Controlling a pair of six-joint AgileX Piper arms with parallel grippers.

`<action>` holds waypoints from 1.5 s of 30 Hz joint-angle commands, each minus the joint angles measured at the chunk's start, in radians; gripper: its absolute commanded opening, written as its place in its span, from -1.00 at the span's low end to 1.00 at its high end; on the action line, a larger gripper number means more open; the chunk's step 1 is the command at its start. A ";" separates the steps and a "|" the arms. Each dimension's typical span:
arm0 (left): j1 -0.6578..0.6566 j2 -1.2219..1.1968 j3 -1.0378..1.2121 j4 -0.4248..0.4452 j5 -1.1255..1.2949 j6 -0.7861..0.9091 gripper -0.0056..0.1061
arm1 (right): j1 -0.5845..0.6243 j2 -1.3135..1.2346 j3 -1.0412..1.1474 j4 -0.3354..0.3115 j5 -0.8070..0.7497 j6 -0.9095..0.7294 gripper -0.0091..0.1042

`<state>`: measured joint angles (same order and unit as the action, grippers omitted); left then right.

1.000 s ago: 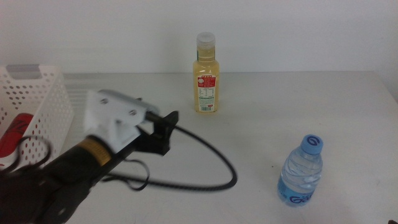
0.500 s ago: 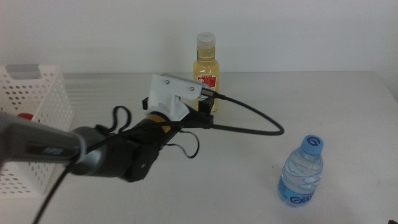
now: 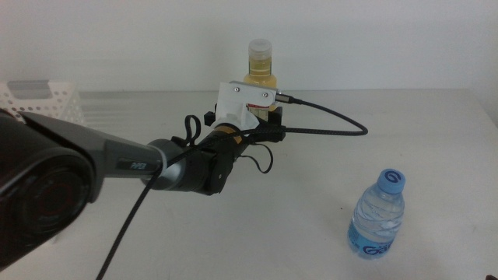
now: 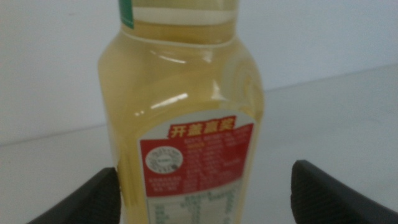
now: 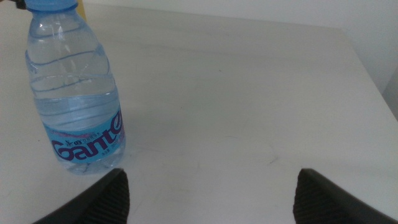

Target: Use arms to grab the bottles and put them into the dustbin to the left of the table.

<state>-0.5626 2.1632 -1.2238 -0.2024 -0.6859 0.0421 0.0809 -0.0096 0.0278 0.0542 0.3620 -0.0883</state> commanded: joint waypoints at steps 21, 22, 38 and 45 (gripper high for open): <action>0.052 0.127 -0.348 -0.043 -0.002 0.095 0.72 | -0.005 -0.027 -0.008 -0.007 -0.052 -0.005 0.56; 0.057 0.136 -0.363 -0.031 0.006 0.087 0.72 | -0.005 -0.027 -0.008 -0.007 -0.052 -0.005 0.56; 0.054 -0.011 -0.359 -0.016 0.389 0.146 -0.99 | -0.005 -0.027 -0.008 -0.007 -0.052 -0.005 0.56; 0.055 -0.292 -0.086 -0.040 0.453 0.143 -0.99 | -0.005 -0.027 -0.008 -0.007 -0.052 -0.005 0.56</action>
<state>-0.5045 2.0246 -1.3224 -0.2322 -0.1081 0.1853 0.0809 -0.0096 0.0278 0.0542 0.3620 -0.0883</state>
